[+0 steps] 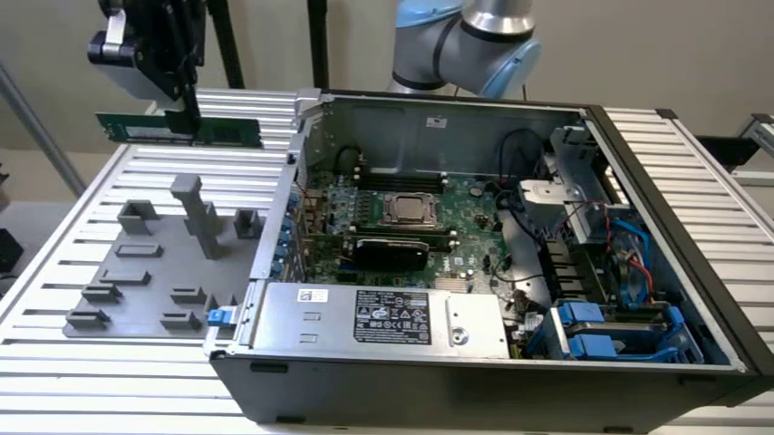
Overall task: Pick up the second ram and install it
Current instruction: 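Pick up the second ram and move it above second insertion slot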
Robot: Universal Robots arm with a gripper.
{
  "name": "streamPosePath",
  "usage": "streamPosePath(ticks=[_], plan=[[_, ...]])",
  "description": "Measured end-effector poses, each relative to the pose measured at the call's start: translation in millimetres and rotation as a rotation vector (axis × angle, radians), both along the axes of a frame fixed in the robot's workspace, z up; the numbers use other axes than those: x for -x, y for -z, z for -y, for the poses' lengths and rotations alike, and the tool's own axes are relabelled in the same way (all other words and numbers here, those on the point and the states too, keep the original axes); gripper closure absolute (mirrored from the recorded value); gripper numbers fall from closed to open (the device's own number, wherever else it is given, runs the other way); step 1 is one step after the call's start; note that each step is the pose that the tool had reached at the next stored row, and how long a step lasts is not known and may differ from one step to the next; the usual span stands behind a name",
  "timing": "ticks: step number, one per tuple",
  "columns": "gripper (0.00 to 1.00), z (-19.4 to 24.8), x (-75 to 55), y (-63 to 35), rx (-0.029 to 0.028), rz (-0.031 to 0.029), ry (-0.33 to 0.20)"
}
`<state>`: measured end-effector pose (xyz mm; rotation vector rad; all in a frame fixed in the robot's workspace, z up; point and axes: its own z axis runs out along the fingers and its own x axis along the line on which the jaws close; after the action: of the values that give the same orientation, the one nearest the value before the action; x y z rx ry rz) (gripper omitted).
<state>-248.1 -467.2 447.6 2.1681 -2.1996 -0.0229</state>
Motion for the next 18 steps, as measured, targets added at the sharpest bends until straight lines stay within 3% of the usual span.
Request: streamPosePath(ticks=[6, 18], plan=[[1.0, -4.5, -25.5, -0.5, 0.0, -0.0001, 0.0], [1.0, -18.3, -73.1, -0.1, -0.0037, -0.0006, 0.0]])
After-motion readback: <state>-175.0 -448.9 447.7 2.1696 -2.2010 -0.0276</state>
